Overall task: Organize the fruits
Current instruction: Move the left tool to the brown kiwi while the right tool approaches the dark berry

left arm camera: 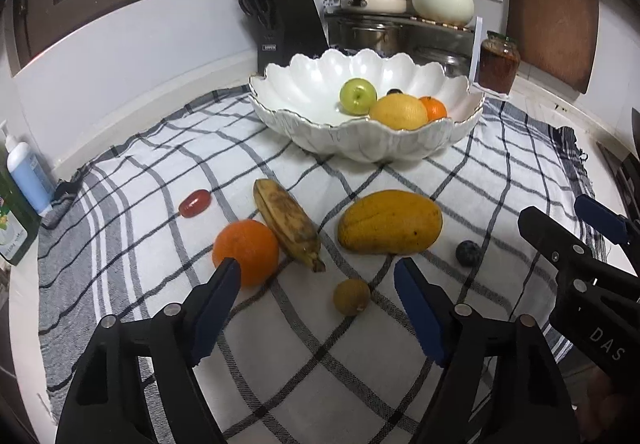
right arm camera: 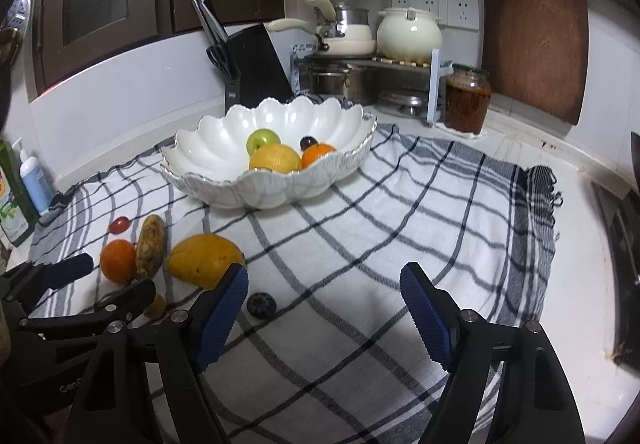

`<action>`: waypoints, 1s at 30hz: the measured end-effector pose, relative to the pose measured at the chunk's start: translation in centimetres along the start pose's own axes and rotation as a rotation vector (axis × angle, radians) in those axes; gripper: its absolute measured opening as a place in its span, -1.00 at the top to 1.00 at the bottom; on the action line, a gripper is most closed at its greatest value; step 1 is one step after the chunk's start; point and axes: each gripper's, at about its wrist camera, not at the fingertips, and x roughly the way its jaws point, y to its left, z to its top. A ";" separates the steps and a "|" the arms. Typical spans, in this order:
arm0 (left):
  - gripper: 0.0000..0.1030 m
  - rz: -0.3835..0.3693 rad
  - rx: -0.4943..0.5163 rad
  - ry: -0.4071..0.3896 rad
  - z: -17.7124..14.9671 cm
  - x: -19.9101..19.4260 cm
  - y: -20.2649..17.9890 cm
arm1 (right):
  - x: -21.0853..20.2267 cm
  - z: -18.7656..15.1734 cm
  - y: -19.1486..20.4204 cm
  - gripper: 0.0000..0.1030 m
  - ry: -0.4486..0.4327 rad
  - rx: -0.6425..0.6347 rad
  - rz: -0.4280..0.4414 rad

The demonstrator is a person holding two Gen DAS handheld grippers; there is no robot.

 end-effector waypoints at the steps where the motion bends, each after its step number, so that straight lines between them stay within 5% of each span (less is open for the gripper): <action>1: -0.46 0.000 0.002 0.001 0.0 0.2 -0.1 | 0.2 -0.1 0.0 -0.52 0.005 0.001 0.001; 30: 0.20 -0.052 0.003 0.086 -1.0 3.3 -0.9 | 1.7 -1.3 -0.5 -0.47 0.048 0.022 0.015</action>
